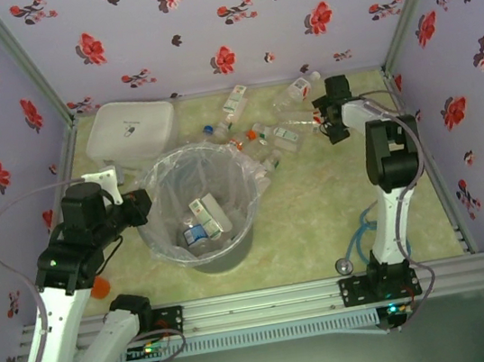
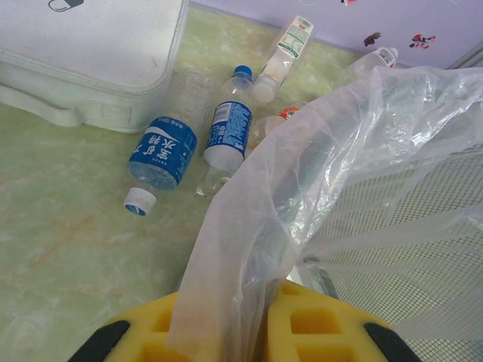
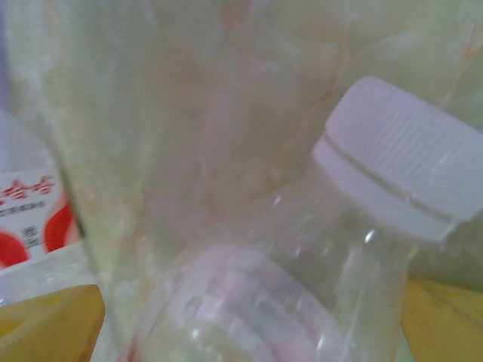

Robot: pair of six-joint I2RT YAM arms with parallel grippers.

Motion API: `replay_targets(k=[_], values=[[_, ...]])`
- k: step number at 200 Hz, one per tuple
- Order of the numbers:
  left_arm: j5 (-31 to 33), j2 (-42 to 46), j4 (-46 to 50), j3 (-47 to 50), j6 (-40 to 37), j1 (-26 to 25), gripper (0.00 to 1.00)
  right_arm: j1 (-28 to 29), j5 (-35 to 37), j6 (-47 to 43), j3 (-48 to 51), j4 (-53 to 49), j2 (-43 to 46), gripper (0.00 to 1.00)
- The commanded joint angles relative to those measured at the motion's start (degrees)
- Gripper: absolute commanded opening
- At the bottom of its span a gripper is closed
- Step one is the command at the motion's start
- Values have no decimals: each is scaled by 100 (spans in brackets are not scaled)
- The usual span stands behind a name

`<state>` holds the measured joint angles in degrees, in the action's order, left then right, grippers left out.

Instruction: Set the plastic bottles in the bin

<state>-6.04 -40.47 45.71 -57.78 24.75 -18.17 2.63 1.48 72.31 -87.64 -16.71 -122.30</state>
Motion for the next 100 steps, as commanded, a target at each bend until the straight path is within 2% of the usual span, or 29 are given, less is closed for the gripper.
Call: replay_targets(k=[1,29,51,89,100], values=[[79,39,307,56,-313,-44,0,-43,-127,218,-102,148,-161,99],[99,-75,377,4,-333,-37,0,-86,-222,289,129,464,-146,82],[112,-58,346,12,-305,-37,0,-155,-332,273,323,574,-25,74],[116,-93,376,-57,-317,-37,0,-361,-151,-43,945,682,786,64],[112,-86,401,-96,-322,-38,0,-465,-143,-182,1160,743,1077,57]])
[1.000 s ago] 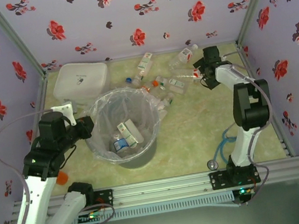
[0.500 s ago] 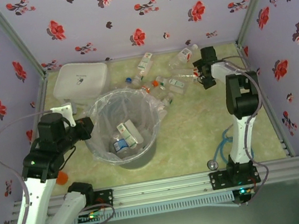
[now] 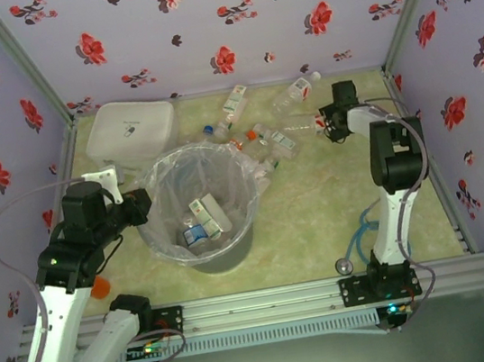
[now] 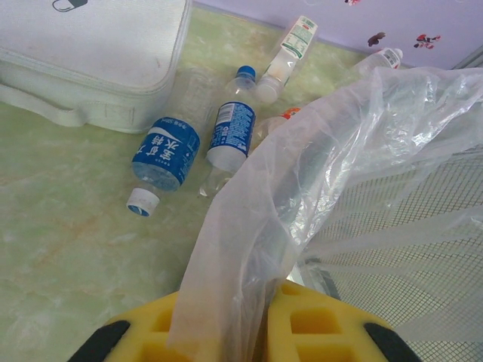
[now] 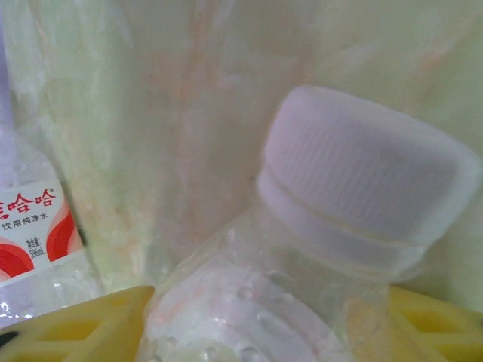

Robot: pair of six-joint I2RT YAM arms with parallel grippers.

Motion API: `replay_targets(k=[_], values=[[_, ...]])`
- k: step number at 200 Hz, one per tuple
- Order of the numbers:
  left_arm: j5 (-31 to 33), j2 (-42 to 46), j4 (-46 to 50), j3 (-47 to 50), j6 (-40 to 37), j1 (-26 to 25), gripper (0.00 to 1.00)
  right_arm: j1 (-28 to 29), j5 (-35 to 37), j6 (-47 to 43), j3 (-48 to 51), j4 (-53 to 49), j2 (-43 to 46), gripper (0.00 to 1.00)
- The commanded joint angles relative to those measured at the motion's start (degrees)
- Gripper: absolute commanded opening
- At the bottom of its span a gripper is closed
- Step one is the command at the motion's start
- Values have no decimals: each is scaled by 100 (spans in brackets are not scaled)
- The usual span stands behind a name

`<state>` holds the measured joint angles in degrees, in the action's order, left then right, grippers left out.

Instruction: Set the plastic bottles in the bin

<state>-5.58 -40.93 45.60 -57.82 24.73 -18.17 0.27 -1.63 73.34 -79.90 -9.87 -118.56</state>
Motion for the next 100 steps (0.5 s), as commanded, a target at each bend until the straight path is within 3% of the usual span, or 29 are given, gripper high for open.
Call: replay_targets(k=[1,70,100], values=[[66,-39,413,-92,-320,-38,0,-234,165,-298,413,61,729,57],[-303,-196,601,-364,-198,-37,0,-858,-74,-1466,1487,-229,3103,47],[-531,-250,616,-413,-132,-97,0,-842,-1285,-2000,1604,88,4397,42]])
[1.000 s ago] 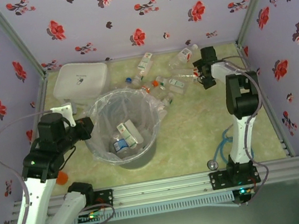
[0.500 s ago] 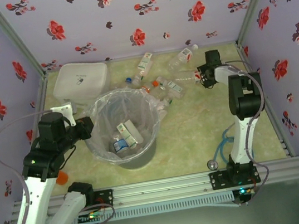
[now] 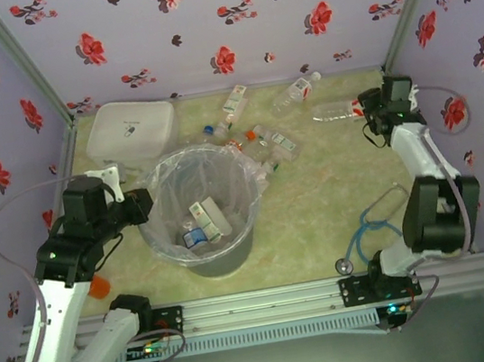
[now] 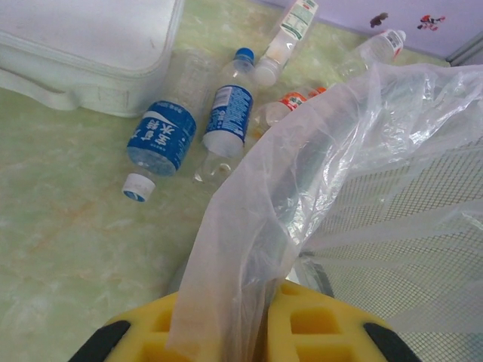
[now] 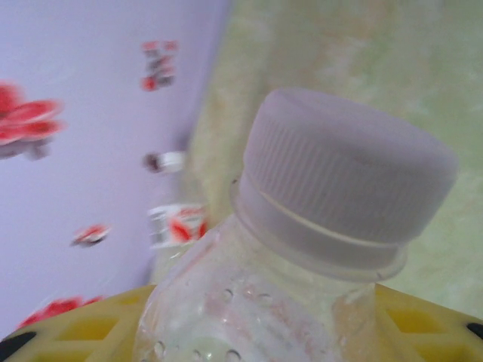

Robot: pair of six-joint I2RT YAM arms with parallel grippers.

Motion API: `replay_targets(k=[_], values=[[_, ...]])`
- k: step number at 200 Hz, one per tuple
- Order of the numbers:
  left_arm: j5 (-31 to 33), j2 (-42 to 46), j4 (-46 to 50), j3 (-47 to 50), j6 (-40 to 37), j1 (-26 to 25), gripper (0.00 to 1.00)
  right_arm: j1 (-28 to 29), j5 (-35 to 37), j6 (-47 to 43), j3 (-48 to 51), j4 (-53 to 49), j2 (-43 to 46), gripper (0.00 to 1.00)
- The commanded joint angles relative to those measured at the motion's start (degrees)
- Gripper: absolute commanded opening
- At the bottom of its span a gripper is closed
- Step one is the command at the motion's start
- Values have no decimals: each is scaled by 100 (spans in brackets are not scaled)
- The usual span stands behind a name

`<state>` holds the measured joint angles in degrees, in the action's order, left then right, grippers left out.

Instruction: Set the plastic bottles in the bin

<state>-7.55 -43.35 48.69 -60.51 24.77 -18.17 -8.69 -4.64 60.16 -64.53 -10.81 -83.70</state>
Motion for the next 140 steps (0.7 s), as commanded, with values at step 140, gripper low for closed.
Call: replay_targets(k=[140], values=[[793,-765,-957,-47,664,-1953,0,6490,415,-5640,-1723,-2458,1692,20]])
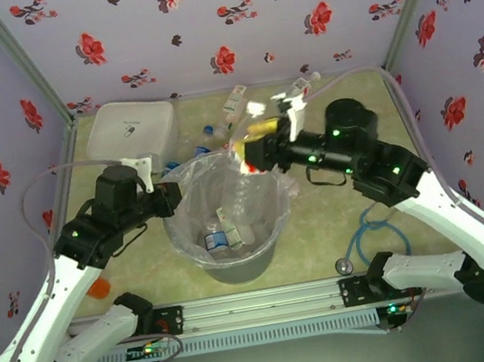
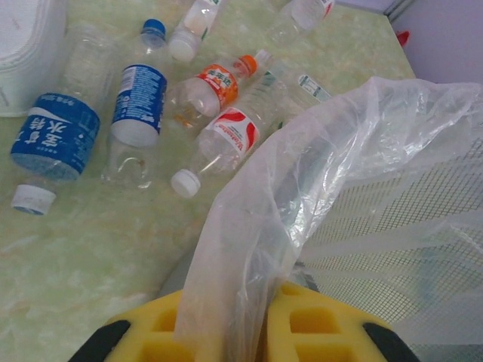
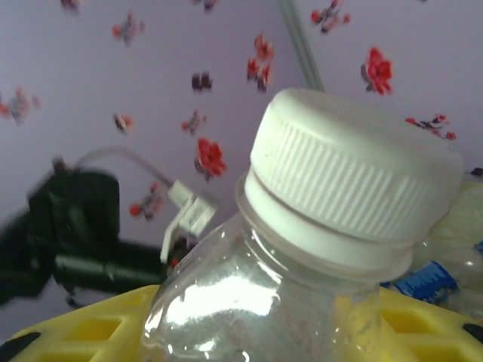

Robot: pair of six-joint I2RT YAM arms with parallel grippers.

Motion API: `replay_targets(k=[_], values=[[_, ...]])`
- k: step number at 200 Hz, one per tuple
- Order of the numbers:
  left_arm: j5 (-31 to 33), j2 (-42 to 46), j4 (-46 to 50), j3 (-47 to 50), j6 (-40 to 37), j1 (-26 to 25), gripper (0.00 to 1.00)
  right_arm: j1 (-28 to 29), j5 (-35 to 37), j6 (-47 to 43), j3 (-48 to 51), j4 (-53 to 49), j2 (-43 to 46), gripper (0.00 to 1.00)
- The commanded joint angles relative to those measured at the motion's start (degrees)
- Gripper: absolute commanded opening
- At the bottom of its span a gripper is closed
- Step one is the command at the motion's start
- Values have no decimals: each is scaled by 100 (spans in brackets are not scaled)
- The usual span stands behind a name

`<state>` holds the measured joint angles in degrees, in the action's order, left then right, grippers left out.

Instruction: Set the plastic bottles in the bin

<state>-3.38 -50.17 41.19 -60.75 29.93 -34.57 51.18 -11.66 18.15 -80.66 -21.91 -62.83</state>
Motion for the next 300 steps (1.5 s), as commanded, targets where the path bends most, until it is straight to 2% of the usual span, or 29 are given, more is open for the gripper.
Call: replay_targets(k=[1,14,30,60,95,129,152,162,181,204,272,287,300], values=[[396,-82,-217,-24,151,-331,0,527,1159,-1469,-109,-1380,-405,20],[595,-148,-305,-66,162,-551,0,700,1630,-1683,29,-1645,-519,18],[791,-271,-380,-140,162,-766,0,785,1652,-1692,145,-1796,-678,18],[949,-514,-911,-106,295,-1132,0,944,1612,-1776,213,-2086,-1101,26],[1231,-843,-1332,2,320,-1422,0,943,2035,-1704,424,-2194,-1135,44],[1291,-819,-1394,24,234,-1430,0,819,2307,-1645,570,-2252,-968,69],[1335,-734,-1362,37,122,-1430,0,806,2281,-1573,578,-2291,-820,79],[1347,-687,-1329,29,64,-1430,10,807,2272,-1561,541,-2320,-745,81],[1373,-563,-1278,-11,-19,-1430,18,806,2258,-1528,435,-2336,-604,87],[1506,-376,-1123,-101,-190,-1430,35,809,2161,-1478,268,-2336,-433,89],[2009,-206,-88,-798,-919,-1375,66,808,2377,-1128,-223,-1802,-23,92],[2097,-121,208,-848,-1112,-1010,70,793,2594,-1060,-260,-1701,110,93],[1944,-143,420,-784,-1170,-329,70,657,2795,-919,-306,-1691,170,93]])
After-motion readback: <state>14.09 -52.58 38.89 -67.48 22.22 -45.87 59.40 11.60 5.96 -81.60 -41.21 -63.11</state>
